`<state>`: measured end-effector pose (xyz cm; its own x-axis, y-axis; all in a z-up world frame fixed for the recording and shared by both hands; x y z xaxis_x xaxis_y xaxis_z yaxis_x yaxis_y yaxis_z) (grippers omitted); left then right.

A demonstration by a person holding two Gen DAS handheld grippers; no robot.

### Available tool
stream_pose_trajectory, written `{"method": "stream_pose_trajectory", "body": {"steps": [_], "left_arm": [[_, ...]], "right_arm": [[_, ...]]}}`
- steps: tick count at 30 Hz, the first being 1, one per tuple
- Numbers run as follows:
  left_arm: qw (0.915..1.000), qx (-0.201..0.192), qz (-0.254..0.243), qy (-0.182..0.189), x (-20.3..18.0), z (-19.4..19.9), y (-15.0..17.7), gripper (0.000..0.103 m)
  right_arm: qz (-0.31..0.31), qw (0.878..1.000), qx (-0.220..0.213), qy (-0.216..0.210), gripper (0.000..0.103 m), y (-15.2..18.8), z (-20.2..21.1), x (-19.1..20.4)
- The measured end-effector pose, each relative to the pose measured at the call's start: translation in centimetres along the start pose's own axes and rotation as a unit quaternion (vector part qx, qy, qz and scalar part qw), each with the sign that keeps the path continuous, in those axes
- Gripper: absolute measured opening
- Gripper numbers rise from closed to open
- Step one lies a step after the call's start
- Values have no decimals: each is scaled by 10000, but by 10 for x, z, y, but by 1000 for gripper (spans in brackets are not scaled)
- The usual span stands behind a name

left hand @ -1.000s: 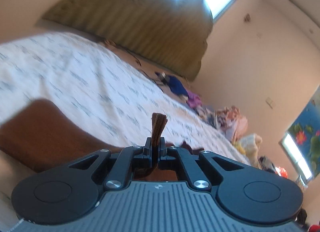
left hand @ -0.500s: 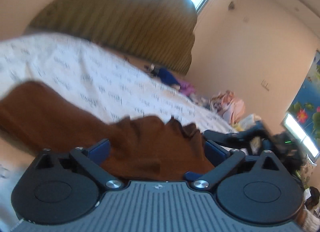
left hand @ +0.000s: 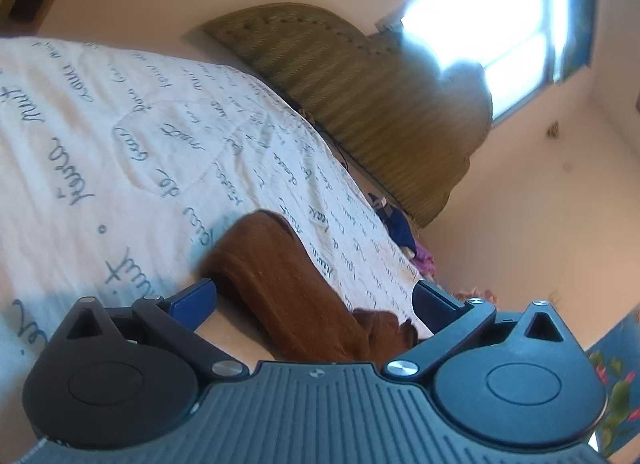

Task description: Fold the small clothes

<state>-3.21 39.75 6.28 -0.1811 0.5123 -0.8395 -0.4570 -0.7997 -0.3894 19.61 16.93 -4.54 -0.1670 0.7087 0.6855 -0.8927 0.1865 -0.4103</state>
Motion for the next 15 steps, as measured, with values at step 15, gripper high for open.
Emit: {"method": "stream_pose_trajectory", "body": {"steps": [15], "left_arm": [[9799, 689, 1519, 1096, -29, -24, 35, 102]], "right_arm": [[1351, 9860, -930, -294, 4, -73, 118, 115]]}}
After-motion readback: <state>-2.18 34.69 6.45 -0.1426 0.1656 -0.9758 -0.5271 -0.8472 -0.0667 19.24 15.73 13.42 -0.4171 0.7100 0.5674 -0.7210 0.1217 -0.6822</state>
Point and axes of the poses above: each gripper's, at about its wrist camera, not at the fingertips, and z roughly against the way its jaws point, x to its left, y to its underside, the point moved 9 cm from there along -z, roughly the way its jaws point, and after that the axes turned 9 degrees about z, right-handed, at the moved point
